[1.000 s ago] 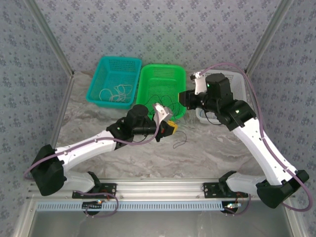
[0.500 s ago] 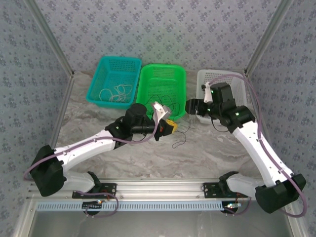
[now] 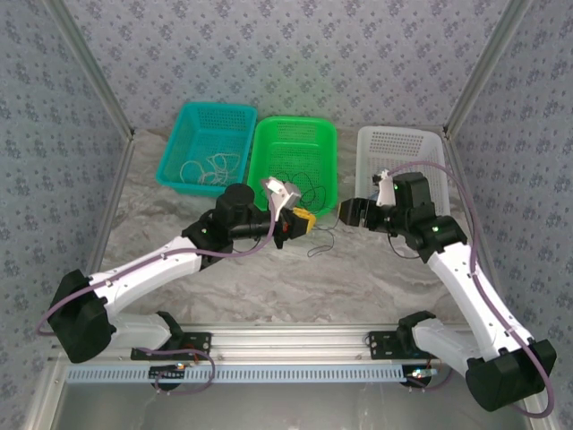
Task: Untangle the cables
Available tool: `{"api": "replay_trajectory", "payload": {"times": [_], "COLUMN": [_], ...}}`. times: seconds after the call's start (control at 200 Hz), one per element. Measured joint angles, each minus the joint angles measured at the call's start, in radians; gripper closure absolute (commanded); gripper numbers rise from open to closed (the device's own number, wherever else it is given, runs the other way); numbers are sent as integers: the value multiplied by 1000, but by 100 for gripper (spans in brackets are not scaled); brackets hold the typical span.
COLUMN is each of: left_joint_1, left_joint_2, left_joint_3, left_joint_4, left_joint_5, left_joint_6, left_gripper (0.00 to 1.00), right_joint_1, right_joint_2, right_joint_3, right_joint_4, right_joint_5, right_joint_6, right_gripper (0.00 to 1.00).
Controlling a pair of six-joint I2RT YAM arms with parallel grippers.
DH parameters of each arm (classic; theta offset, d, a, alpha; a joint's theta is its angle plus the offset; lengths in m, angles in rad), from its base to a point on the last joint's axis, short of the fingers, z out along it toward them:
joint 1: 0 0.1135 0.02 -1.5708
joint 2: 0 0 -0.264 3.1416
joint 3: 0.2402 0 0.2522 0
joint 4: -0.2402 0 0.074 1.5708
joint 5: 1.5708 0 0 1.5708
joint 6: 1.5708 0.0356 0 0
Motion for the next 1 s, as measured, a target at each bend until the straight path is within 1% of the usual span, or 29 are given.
{"api": "replay_trajectory", "payload": {"times": [0.11,0.23,0.315,0.375,0.41,0.46,0.485,0.53,0.57,0.605,0.655,0.805,0.894,0.999], "left_joint_1": [0,0,0,0,0,0,0,0,0,0,0,0,0,0], "left_joint_2": [0,0,2,2,2,2,2,2,1,0,-6,-49,-63,-63], "left_joint_3": [0,0,0,0,0,0,0,0,0,0,0,-24,-47,-69], "left_joint_4": [1,8,10,13,18,28,32,37,40,41,42,57,82,92], "left_joint_5": [0,0,0,0,0,0,0,0,0,0,1,22,48,77], "left_joint_6": [0,0,-1,-4,-7,-8,-9,-13,-15,-16,-21,-43,-70,-108], "left_gripper": [100,100,100,100,100,100,100,100,100,100,100,100,100,100], "right_joint_1": [1,16,37,60,74,90,98,106,109,110,109,119,148,190], "right_joint_2": [12,31,54,77,89,106,113,124,132,135,136,136,136,136], "right_joint_3": [-9,-49,-71,-72,-72,-72,-72,-72,-69,-62,-45,60,111,127], "right_joint_4": [55,114,144,161,171,179,181,177,163,141,105,28,40,86], "right_joint_5": [-55,-85,-98,-99,-99,-98,-94,-81,-50,-20,37,242,380,512], "right_joint_6": [35,70,96,103,108,104,107,93,66,48,27,-111,-213,-338], "right_gripper": [24,28,34,40,46,59,68,82,91,96,97,97,96,96]}}
